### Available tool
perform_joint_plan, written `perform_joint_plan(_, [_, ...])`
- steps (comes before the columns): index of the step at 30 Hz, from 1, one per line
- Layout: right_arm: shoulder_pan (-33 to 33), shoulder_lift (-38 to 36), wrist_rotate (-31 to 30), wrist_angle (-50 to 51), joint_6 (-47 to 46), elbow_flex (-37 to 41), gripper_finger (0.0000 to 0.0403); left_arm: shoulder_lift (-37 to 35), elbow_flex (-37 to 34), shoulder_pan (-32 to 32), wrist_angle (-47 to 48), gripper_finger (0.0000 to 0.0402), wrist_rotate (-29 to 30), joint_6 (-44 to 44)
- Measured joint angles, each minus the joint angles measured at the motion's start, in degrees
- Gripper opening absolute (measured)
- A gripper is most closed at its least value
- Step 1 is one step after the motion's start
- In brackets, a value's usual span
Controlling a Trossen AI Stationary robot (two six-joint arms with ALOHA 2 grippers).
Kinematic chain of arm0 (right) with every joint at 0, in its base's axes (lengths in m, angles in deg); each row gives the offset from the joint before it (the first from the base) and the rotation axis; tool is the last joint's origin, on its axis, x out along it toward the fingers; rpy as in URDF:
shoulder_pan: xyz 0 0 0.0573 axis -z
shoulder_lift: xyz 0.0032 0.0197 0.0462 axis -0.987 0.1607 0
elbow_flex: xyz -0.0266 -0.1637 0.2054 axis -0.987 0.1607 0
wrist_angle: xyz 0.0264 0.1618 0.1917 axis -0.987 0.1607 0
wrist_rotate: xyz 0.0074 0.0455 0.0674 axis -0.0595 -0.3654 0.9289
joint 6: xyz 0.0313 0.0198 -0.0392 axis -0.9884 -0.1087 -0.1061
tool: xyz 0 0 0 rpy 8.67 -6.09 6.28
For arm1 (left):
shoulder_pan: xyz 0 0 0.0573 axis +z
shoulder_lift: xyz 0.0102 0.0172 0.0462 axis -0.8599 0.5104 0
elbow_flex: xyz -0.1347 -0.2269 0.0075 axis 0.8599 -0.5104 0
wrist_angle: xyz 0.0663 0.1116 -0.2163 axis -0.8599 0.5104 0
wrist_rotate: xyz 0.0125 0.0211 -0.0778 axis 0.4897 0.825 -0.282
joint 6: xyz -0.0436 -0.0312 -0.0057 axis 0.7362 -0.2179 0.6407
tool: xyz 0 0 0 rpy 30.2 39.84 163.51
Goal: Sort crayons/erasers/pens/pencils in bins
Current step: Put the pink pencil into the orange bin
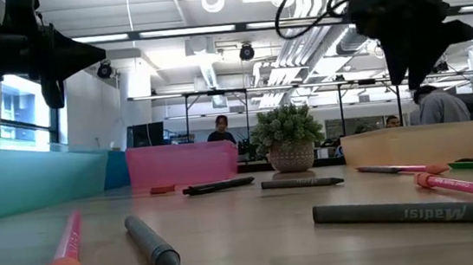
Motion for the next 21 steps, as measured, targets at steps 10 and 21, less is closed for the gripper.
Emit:
perform_joint_plan(10, [-2.55,10.34,4.41,-1.46,-0.88,0.0,0.0153,0.0,0.0,-0.02,0.02,0.0005,0.0,0.0])
perform_joint_plan(21, [-3.8,18.82,4.75,-3.99,-0.31,0.0,0.0153,0.0,0.0,-0.02,0.04,0.0005,0.0,0.0])
